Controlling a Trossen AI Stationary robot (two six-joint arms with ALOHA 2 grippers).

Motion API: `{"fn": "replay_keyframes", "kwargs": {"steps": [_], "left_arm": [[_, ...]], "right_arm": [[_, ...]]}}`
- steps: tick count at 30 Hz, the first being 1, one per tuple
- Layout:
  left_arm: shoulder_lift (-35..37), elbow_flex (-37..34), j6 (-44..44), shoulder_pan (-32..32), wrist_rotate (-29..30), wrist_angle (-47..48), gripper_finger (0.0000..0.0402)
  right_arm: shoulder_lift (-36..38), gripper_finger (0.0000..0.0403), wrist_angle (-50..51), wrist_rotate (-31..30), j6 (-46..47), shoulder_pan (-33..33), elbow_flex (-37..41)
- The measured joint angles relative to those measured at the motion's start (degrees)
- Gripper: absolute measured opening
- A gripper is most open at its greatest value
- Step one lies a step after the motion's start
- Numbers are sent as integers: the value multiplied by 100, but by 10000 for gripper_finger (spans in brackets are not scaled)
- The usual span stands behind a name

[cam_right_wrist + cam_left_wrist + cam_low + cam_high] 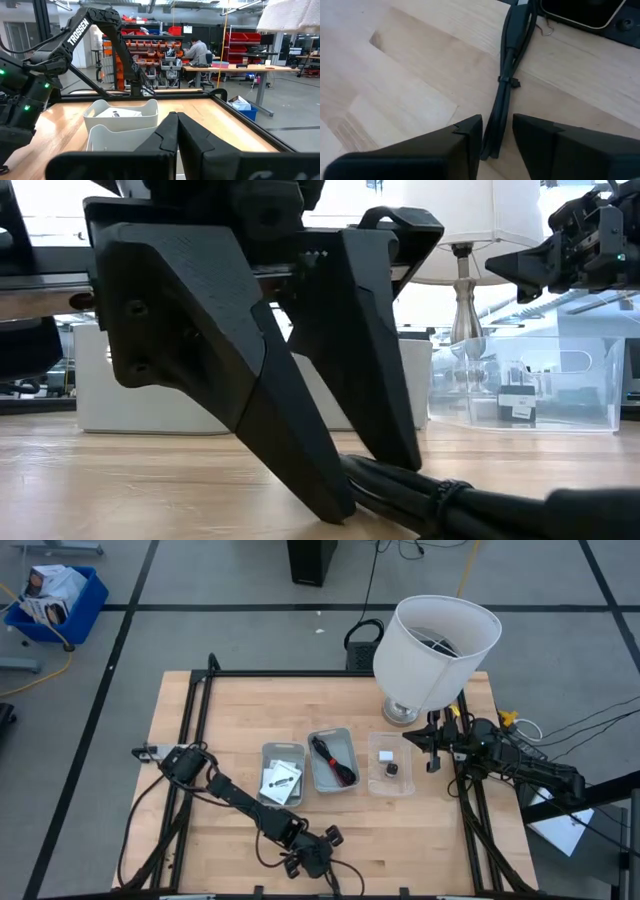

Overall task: Pick and place items into bin
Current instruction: Put the black charger cable into the right gray bin

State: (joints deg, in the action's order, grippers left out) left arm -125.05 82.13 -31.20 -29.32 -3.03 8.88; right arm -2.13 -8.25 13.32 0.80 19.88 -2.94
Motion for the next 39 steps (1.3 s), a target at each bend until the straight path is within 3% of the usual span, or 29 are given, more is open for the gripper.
{"fn": "replay_keyframes", "kwargs": {"steps": [7, 11, 18, 24, 29, 39], "left_arm": [[-13, 0, 85, 4, -181, 23, 17], [2, -4, 80, -9, -66, 10, 26], [543, 185, 157, -30, 772, 460, 13], [1469, 203, -76, -82, 1830, 1201, 13], [2136, 212, -573, 299, 2917, 2050, 13], [1976, 201, -1940, 1599, 2826, 2695, 13]], "right_arm": [[-43, 4, 8, 0, 0, 0, 0], [-43, 4, 7, 0, 1, 0, 0], [-43, 4, 43, 0, 2, 0, 1], [-48, 4, 43, 15, 4, 0, 0], [-52, 4, 38, 17, 25, 0, 0], [-54, 4, 39, 22, 49, -2, 0]]}}
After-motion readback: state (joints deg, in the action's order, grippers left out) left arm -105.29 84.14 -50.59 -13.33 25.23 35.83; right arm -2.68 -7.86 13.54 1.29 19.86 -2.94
